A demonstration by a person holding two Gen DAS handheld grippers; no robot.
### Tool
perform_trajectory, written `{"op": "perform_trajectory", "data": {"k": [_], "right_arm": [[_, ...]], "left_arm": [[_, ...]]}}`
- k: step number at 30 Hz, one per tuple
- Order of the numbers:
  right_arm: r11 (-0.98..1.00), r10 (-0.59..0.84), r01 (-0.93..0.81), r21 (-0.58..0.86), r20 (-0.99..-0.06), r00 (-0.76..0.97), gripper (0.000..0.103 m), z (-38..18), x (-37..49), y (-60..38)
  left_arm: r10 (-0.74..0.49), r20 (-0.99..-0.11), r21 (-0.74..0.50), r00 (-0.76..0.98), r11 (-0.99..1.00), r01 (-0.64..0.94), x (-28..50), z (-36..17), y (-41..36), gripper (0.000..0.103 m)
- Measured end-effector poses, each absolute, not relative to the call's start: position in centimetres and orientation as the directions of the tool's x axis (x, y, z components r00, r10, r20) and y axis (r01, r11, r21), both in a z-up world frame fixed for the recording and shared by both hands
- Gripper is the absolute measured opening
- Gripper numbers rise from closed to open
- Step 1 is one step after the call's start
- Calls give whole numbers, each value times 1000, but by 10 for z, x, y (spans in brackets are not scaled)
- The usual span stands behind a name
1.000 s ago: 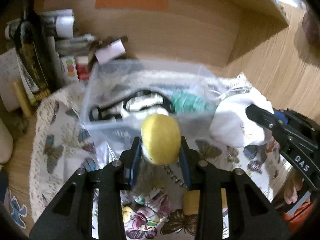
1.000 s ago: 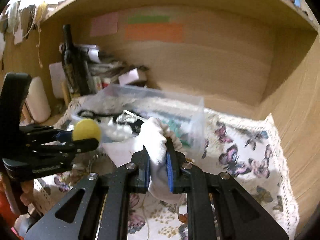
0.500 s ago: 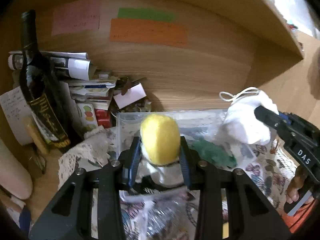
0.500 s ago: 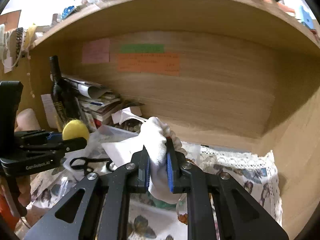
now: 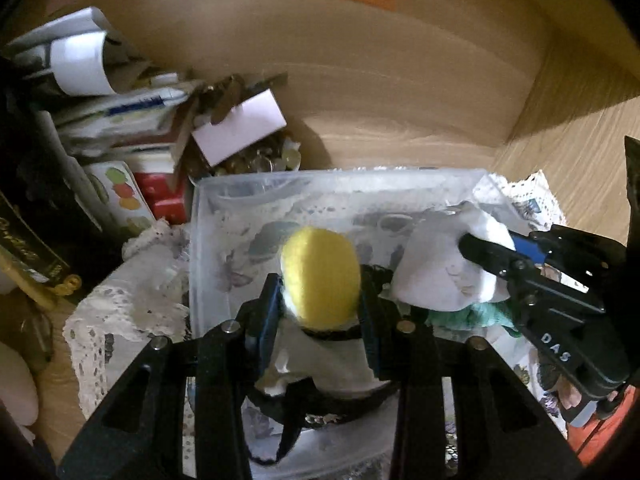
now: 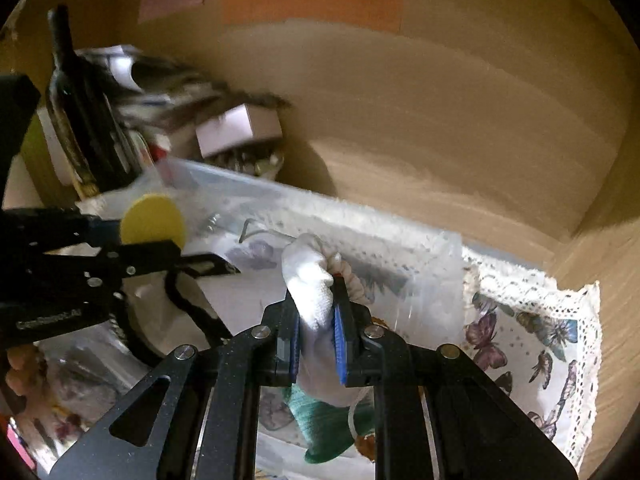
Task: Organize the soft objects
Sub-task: 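Carry the ball and cloth bag over the box and release both inside, then grasp the clear plastic bag with the left tool while the right grasps the beaded bracelet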
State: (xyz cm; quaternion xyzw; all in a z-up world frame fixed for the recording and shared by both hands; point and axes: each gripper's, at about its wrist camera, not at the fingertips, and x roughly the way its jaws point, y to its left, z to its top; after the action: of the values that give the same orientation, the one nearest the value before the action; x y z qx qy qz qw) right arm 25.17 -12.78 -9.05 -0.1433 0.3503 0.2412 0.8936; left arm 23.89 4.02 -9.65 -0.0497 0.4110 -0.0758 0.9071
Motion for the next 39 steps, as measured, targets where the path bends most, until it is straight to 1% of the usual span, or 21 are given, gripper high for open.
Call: {"op": "perform_trajectory", "data": {"k": [1,2,3,4,5,6,7,9,11,13,15,16,17,18,20,22,25,29,32,36,39], "right_arm": [[844,327,-530,-85,-701,634,14,-92,252,-129],[845,326,-528,-83,-703,632,14,-93,253,-129],[848,326,-525,-75,-707,627,19,-94,254,-130],[845,338,-533,-55,-717,610,33,-94,254,-130],[840,352,-541,-37,-722,596,42,-93,254,-130],[839,364,-544,-23,-719,592,58,-92,254,-131],[843,365,-537,-27,-705,608,64,-90,250,-132],[849,353,-525,-51,-685,637,67,-84,244,-133],[849,364,-526,-46,-670,646,69,-76,237,-138],[851,376,-524,-39,-651,659,75,-66,231,-141],[854,386,-518,-39,-620,683,79,-55,221,-145],[855,394,-517,-41,-597,699,82,-47,214,-150],[856,398,-515,-44,-581,710,83,-42,210,-149],[857,402,-513,-50,-558,726,84,-36,202,-153],[857,408,-512,-62,-526,746,87,-27,188,-159],[855,419,-514,-63,-499,759,92,-22,174,-165],[850,437,-524,-53,-483,759,97,-26,156,-172],[842,449,-538,-33,-508,735,97,-44,141,-174],[826,475,-564,12,-556,682,97,-67,138,-168],[802,496,-595,59,-622,606,97,-93,140,-159],[780,500,-621,78,-675,543,96,-113,143,-149]], "left_arm": [[-170,-739,-142,652,985,97,240,-97,39,37],[-159,-741,-126,653,987,97,239,-98,37,39],[-160,-742,-124,651,987,101,239,-98,36,44],[-165,-741,-126,651,986,106,237,-97,34,48],[-169,-735,-130,656,986,108,235,-96,34,56],[-168,-724,-132,669,986,105,231,-94,34,63],[-163,-716,-129,679,987,100,229,-92,34,64],[-162,-702,-131,694,986,98,224,-87,35,69],[-168,-692,-142,702,985,96,218,-81,38,71],[-157,-678,-136,718,987,87,210,-72,39,73],[-150,-650,-126,745,988,90,199,-61,40,84],[-148,-631,-122,762,988,92,191,-54,40,87],[-144,-610,-117,779,989,91,182,-48,41,95],[-140,-593,-114,793,989,89,176,-44,42,100],[-128,-561,-102,818,991,85,160,-34,43,102],[-122,-549,-88,827,992,88,147,-30,44,102],[-112,-539,-77,835,993,84,128,-32,45,103],[-104,-577,-80,810,994,71,110,-50,46,103],[-101,-622,-85,776,995,61,102,-70,48,103],[-70,-689,-44,721,998,54,102,-103,45,103],[-75,-720,-63,690,997,43,103,-118,49,103]]}}
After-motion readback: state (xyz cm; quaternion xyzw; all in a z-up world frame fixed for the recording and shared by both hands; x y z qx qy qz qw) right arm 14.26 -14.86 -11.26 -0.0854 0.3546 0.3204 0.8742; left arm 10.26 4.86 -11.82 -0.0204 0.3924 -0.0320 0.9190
